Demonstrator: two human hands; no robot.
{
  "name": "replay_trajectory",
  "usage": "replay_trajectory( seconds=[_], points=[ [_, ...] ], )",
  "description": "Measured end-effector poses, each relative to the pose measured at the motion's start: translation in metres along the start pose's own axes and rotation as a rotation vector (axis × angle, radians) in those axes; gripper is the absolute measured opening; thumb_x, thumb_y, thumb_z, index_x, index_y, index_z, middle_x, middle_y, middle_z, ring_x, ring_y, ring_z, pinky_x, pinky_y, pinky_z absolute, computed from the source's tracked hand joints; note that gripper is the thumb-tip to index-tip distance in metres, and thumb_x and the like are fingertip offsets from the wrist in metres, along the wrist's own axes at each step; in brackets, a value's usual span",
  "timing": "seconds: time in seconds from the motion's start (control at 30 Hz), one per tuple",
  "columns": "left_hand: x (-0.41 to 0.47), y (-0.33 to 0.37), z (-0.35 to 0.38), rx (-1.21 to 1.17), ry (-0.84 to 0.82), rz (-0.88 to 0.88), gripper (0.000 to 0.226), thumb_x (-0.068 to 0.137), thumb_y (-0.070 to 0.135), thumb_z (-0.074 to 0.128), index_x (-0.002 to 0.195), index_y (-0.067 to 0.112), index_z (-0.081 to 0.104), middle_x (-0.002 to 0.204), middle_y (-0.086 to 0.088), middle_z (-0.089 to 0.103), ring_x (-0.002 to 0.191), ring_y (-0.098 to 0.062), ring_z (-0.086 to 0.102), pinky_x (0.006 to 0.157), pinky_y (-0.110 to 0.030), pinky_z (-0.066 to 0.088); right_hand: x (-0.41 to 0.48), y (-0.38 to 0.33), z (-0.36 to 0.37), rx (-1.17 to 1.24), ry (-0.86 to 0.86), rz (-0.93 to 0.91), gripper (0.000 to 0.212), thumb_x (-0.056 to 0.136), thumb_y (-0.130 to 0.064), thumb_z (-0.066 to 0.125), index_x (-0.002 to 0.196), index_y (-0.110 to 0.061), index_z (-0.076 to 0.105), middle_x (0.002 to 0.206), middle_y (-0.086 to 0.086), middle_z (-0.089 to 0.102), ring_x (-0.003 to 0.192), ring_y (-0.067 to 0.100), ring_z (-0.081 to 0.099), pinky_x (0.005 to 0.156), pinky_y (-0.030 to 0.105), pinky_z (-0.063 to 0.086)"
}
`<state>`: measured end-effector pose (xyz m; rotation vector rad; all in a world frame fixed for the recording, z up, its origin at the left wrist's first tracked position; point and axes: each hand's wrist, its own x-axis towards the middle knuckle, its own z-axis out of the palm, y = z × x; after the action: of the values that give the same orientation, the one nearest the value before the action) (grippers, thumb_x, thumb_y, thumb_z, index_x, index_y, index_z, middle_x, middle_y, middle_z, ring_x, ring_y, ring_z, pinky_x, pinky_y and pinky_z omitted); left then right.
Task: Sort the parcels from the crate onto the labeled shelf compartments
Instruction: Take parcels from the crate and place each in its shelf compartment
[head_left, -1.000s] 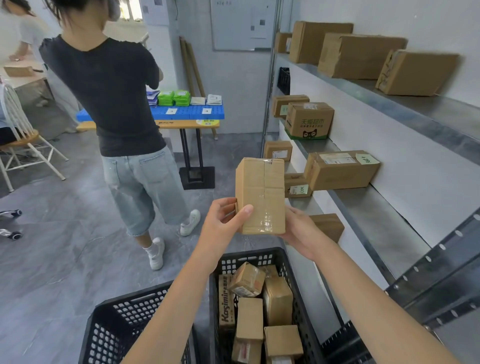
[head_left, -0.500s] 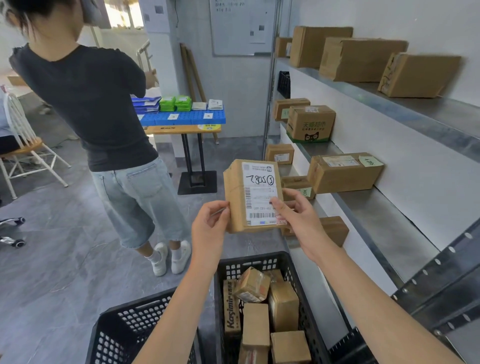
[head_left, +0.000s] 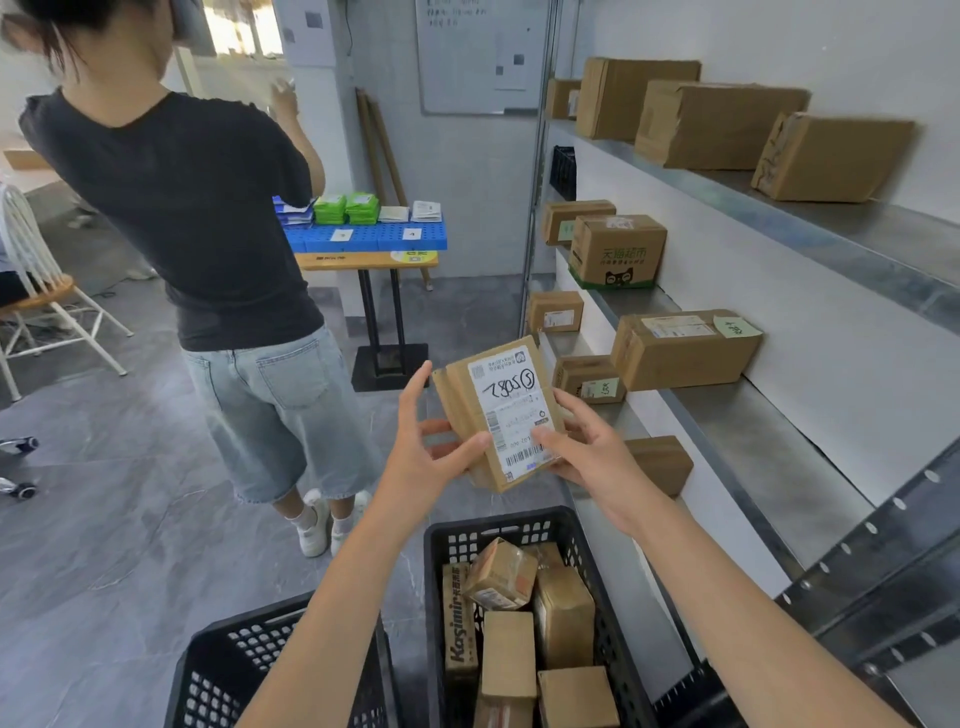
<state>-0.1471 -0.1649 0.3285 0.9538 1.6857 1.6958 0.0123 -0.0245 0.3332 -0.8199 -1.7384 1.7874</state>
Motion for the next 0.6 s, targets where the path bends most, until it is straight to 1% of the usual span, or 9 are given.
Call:
replay_trajectory(
  seconds=[0.07, 0.13, 0.17, 0.23, 0.27, 0.33, 0.4, 0.53, 0.6],
  points=[
    [0.001, -0.001, -0.002, 0.101, -0.094, -0.015, 0.104, 0.075, 0.032, 0.084, 0.142, 0.064, 0.012, 0.12, 0.003, 0.06, 0.096, 0.002, 0.066, 0.083, -0.039, 0.06, 0.0, 0.001, -0.003, -0.027, -0.021, 0.022, 0.048, 0.089, -0.02, 0.072, 0.122, -0.051, 0.057, 0.12, -0.004, 0.07, 0.115, 0.021, 0.065, 0.094, 0.046, 0.056],
    [0.001, -0.002, -0.003, 0.125, -0.148, -0.025, 0.101, 0.075, 0.031, 0.085, 0.141, 0.062, 0.015, 0.124, 0.007, 0.059, 0.098, 0.004, 0.063, 0.081, -0.038, 0.061, 0.001, 0.003, -0.004, -0.079, -0.02, 0.053, 0.043, 0.087, -0.024, 0.075, 0.116, -0.052, 0.06, 0.121, -0.007, 0.069, 0.117, 0.019, 0.063, 0.097, 0.045, 0.055],
    [0.001, -0.003, -0.003, 0.096, -0.142, -0.023, 0.096, 0.075, 0.03, 0.085, 0.139, 0.06, 0.02, 0.127, 0.008, 0.058, 0.101, 0.002, 0.062, 0.081, -0.038, 0.061, 0.002, 0.003, -0.004, -0.101, 0.002, 0.063, 0.041, 0.085, -0.028, 0.077, 0.118, -0.046, 0.06, 0.121, -0.007, 0.069, 0.116, 0.017, 0.063, 0.099, 0.046, 0.053],
    [0.0, -0.005, -0.001, -0.01, -0.088, -0.015, 0.09, 0.074, 0.027, 0.086, 0.136, 0.056, 0.028, 0.13, 0.007, 0.057, 0.107, -0.003, 0.062, 0.083, -0.041, 0.061, 0.003, 0.004, -0.002, -0.12, 0.094, 0.087, 0.054, 0.078, -0.039, 0.081, 0.127, -0.031, 0.058, 0.122, -0.008, 0.068, 0.117, 0.013, 0.061, 0.104, 0.046, 0.049],
    [0.0, -0.006, 0.001, -0.069, -0.054, -0.009, 0.089, 0.073, 0.024, 0.087, 0.136, 0.054, 0.03, 0.132, 0.005, 0.057, 0.111, -0.006, 0.061, 0.084, -0.042, 0.06, 0.003, 0.003, 0.0, -0.099, 0.125, 0.091, 0.064, 0.073, -0.046, 0.083, 0.128, -0.028, 0.057, 0.123, -0.009, 0.067, 0.119, 0.012, 0.06, 0.106, 0.045, 0.046],
    [0.0, -0.007, 0.005, -0.152, 0.002, -0.003, 0.088, 0.073, 0.021, 0.087, 0.135, 0.052, 0.032, 0.135, 0.001, 0.055, 0.118, -0.012, 0.059, 0.084, -0.044, 0.06, 0.002, 0.005, 0.004, -0.059, 0.112, 0.084, 0.081, 0.056, -0.065, 0.085, 0.124, -0.03, 0.06, 0.12, -0.011, 0.069, 0.119, 0.011, 0.061, 0.109, 0.047, 0.044],
    [0.001, -0.008, 0.007, -0.177, 0.034, -0.002, 0.089, 0.073, 0.02, 0.087, 0.135, 0.053, 0.033, 0.137, 0.001, 0.053, 0.122, -0.015, 0.056, 0.084, -0.046, 0.06, 0.0, 0.009, 0.009, -0.058, 0.052, 0.073, 0.085, 0.048, -0.076, 0.082, 0.121, -0.035, 0.062, 0.12, -0.014, 0.07, 0.12, 0.011, 0.061, 0.11, 0.048, 0.043],
    [0.003, -0.007, 0.007, -0.205, 0.037, -0.017, 0.08, 0.077, 0.026, 0.084, 0.133, 0.054, 0.034, 0.136, 0.0, 0.053, 0.124, -0.016, 0.055, 0.086, -0.046, 0.059, 0.0, 0.011, 0.012, -0.09, 0.045, 0.057, 0.083, 0.055, -0.079, 0.077, 0.125, -0.039, 0.06, 0.125, -0.017, 0.067, 0.123, 0.011, 0.059, 0.108, 0.049, 0.044],
    [0.005, -0.005, 0.007, -0.231, 0.047, -0.074, 0.063, 0.082, 0.041, 0.076, 0.132, 0.048, 0.037, 0.133, -0.001, 0.058, 0.124, -0.019, 0.058, 0.092, -0.045, 0.057, 0.001, 0.007, 0.01, -0.084, 0.081, 0.04, 0.078, 0.064, -0.068, 0.079, 0.129, -0.033, 0.056, 0.127, -0.013, 0.066, 0.12, 0.012, 0.061, 0.104, 0.049, 0.049]
  ],
)
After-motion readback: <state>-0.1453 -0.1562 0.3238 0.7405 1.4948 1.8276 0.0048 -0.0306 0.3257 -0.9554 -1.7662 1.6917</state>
